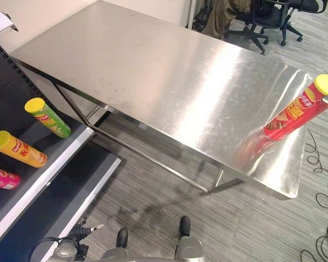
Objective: Put the goods on the table back onto the shelves and tidy them up.
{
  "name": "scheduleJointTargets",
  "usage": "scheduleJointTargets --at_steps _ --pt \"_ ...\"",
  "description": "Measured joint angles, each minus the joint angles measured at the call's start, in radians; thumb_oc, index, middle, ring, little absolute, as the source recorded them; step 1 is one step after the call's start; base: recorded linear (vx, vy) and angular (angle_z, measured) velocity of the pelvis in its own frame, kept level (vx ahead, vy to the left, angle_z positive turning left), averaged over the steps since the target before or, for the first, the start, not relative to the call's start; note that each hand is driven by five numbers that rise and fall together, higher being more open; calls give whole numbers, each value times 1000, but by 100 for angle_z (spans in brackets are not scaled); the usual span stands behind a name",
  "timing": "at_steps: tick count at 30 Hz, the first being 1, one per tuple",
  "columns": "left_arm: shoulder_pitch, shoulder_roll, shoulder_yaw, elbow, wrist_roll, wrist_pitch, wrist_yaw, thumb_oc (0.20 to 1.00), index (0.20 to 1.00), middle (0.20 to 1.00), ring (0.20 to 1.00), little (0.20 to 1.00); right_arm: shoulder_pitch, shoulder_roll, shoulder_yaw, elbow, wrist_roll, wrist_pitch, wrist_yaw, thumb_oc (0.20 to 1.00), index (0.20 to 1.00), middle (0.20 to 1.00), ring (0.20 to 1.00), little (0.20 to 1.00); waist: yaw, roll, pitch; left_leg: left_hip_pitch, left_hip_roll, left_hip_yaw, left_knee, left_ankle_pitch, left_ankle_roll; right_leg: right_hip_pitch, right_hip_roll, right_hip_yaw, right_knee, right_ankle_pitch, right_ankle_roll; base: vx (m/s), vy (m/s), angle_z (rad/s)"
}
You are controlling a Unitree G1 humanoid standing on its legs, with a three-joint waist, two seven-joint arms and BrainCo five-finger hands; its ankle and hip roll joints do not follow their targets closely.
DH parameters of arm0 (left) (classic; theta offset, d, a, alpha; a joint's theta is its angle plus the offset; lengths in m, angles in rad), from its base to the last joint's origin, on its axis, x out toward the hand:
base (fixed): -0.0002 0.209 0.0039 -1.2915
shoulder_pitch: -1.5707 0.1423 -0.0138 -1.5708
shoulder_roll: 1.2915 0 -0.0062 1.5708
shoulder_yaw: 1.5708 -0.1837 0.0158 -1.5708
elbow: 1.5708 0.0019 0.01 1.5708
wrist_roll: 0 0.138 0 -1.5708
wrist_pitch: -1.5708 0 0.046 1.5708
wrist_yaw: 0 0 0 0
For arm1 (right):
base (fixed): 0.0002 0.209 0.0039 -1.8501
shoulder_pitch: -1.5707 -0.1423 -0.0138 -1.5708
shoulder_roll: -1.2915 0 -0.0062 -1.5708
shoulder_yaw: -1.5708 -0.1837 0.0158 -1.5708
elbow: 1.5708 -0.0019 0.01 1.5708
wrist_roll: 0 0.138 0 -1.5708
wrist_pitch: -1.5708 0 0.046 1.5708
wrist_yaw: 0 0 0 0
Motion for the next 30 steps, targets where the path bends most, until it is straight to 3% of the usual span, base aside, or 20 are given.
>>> scheduleJointTargets --at_steps 6,14,16,30 --pt "-1 1 -1 9 0 -1 -1 1000 1000 1000 1000 1000 -68 -3 110 32 2 4 16 1000 1000 1000 1000 1000 5 0 0 -2 0 0 0 0 0 -2 0 -1 0 0 0 0 0 0" --pt "-1 3 0 10 -1 -1 -3 1000 1000 1000 1000 1000 -106 -38 144 47 20 17 30 1000 1000 1000 1000 1000 14 2 0 -18 -1 -3 0 3 -1 -16 -1 -3 0 4 0 0 0 0" --pt "-1 3 0 10 -1 -2 -3 1000 1000 1000 1000 1000 -106 -39 145 47 20 17 37 200 200 200 200 200 15 2 0 -18 -2 -4 0 3 -1 -16 -1 -4 0 4 0 0 0 0" --pt "0 3 5 10 -1 -2 -5 1000 1000 1000 1000 1000 -106 -49 145 26 21 20 61 200 200 200 200 200 24 7 2 -18 -2 -10 0 5 -2 -12 -2 -12 0 4 0 0 0 0"
